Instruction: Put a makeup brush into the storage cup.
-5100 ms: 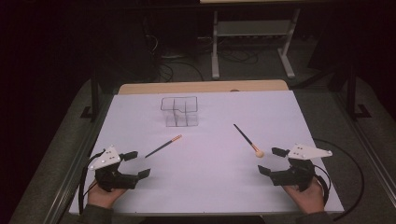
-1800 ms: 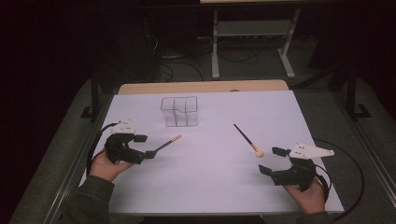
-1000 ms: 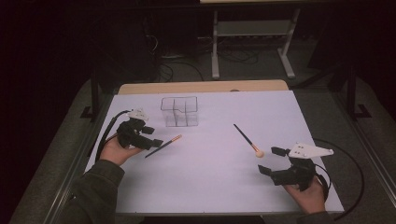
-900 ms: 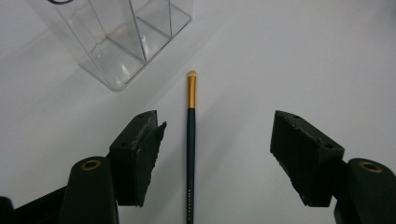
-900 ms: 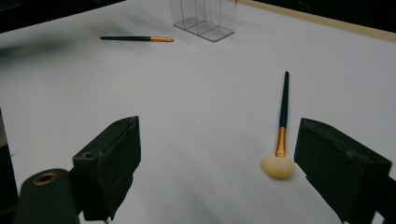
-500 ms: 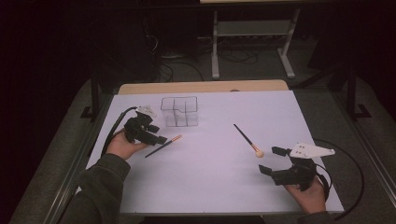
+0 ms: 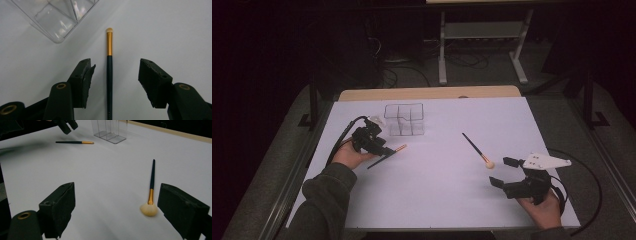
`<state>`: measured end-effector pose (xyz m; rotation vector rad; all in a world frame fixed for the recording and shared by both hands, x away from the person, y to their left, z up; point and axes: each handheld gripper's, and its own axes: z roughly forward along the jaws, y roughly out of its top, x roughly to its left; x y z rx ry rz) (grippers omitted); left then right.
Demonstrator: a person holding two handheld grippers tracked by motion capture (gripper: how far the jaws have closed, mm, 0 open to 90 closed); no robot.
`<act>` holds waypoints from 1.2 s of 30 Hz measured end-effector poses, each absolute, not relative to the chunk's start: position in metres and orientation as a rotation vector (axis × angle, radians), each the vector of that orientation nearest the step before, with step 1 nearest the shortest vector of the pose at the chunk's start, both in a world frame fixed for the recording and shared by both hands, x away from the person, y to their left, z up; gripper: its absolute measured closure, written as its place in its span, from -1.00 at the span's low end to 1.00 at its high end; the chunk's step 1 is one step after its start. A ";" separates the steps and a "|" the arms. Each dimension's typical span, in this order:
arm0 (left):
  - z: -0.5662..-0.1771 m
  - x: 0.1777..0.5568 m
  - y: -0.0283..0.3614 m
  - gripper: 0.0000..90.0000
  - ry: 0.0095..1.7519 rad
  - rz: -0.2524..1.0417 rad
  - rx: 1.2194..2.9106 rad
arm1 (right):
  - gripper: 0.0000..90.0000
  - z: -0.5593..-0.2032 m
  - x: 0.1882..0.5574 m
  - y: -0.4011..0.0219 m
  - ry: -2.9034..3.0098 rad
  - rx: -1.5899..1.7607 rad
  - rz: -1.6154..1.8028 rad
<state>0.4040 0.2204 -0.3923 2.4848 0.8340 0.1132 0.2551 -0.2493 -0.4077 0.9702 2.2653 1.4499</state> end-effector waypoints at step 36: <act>-0.409 0.417 0.200 0.37 0.856 0.070 2.580 | -0.69 -0.407 0.255 -0.251 2.271 0.958 1.457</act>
